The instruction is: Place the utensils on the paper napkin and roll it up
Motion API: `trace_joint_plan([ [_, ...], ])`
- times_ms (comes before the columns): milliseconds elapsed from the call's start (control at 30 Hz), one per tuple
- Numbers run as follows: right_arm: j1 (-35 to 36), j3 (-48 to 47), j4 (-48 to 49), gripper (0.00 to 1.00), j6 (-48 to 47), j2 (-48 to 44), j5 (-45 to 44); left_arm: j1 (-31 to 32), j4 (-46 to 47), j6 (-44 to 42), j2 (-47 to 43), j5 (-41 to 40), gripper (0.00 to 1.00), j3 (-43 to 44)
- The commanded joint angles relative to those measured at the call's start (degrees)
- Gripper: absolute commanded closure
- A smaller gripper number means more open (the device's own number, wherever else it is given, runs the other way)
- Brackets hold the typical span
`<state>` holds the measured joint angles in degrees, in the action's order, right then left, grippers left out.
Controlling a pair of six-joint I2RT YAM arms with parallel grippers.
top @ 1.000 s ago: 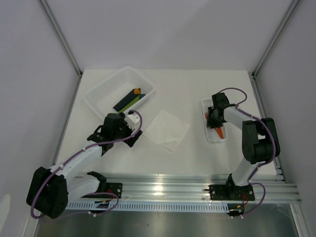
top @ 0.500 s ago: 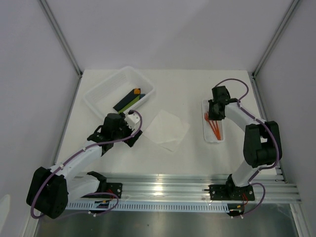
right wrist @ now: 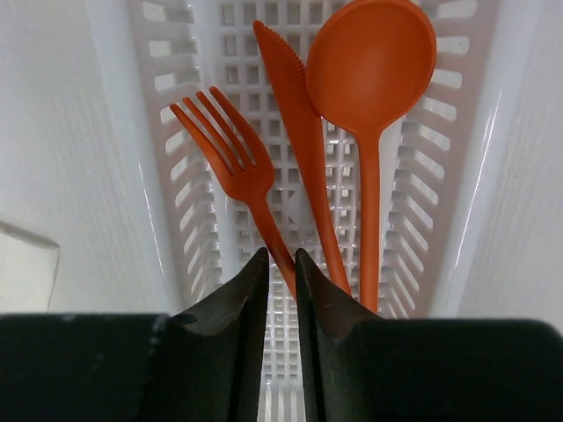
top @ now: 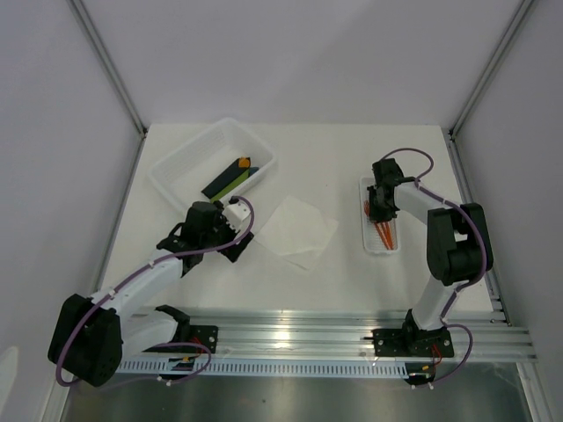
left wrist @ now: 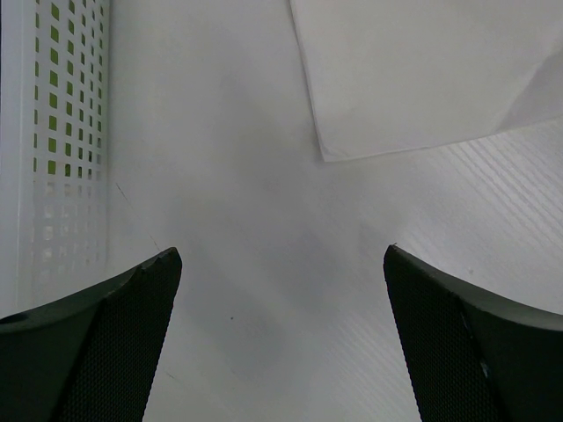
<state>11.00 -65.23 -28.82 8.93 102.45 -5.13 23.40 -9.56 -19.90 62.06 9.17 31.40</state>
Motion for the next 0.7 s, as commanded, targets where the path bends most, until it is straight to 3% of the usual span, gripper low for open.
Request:
trace_joint_plan([
  [0,-0.19,0.28,1.40,0.79,-0.58,0.64,0.29,0.16,0.60,0.30,0.16,-0.12,0.01,0.68],
  [267,-0.02,0.63,0.52,0.79,-0.67,2.04,-1.11,0.16,0.51,0.30,0.34,-0.29,0.00,0.77],
  [400,0.33,0.98,0.78,0.99,-0.75,1.09,-2.61,0.16,0.51,0.30,0.16,-0.29,0.00,0.77],
  [667,2.88,-6.65,-4.14,1.00,-1.55,-6.91,-11.12,0.16,0.25,0.39,0.16,-0.64,0.01,1.12],
])
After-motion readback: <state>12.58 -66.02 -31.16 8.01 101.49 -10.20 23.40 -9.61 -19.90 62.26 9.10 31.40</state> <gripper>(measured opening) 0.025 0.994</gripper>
